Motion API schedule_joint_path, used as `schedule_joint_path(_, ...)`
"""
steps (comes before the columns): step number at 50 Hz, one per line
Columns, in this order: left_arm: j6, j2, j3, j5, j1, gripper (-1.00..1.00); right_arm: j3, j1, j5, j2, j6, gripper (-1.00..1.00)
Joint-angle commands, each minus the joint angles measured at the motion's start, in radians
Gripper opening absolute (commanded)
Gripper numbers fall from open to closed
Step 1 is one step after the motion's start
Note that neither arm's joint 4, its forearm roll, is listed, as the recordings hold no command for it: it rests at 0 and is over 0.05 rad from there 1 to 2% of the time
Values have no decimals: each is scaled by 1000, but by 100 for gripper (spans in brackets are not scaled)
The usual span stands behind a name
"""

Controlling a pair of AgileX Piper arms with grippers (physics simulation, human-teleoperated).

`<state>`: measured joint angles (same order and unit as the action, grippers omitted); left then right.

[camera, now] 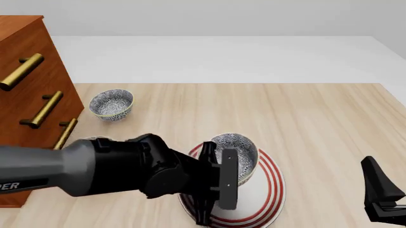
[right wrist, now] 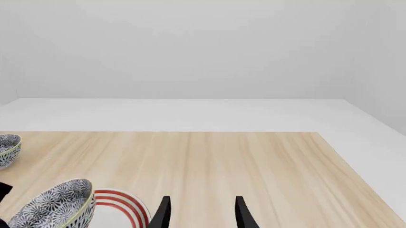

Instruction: Pick up the bowl and put it in the middle on the plate.

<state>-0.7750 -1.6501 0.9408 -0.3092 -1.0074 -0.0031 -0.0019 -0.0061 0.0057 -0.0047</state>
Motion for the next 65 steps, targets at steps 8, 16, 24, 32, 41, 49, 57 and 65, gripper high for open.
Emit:
schedule_joint_path(8,6,-70,5,2,-45,-100,0,0,0,0,0,100)
schedule_joint_path(16,7,-84,-12,13,-41,-100,0,0,0,0,0,100)
schedule_joint_path(24,13,-101,-16,22,-48,-100,0,0,0,0,0,100)
schedule_joint_path(32,2,-95,-22,36,-35,-100,0,0,0,0,0,100)
schedule_joint_path(41,-7,-96,-37,57,-30,100,0,0,0,0,0,100)
schedule_joint_path(49,-23,-66,-43,74,-6,100,0,0,0,0,0,100)
schedule_joint_path(57,-15,-37,-45,58,-4,100,0,0,0,0,0,100)
schedule_joint_path(65,-51,23,-78,73,14,100,0,0,0,0,0,100)
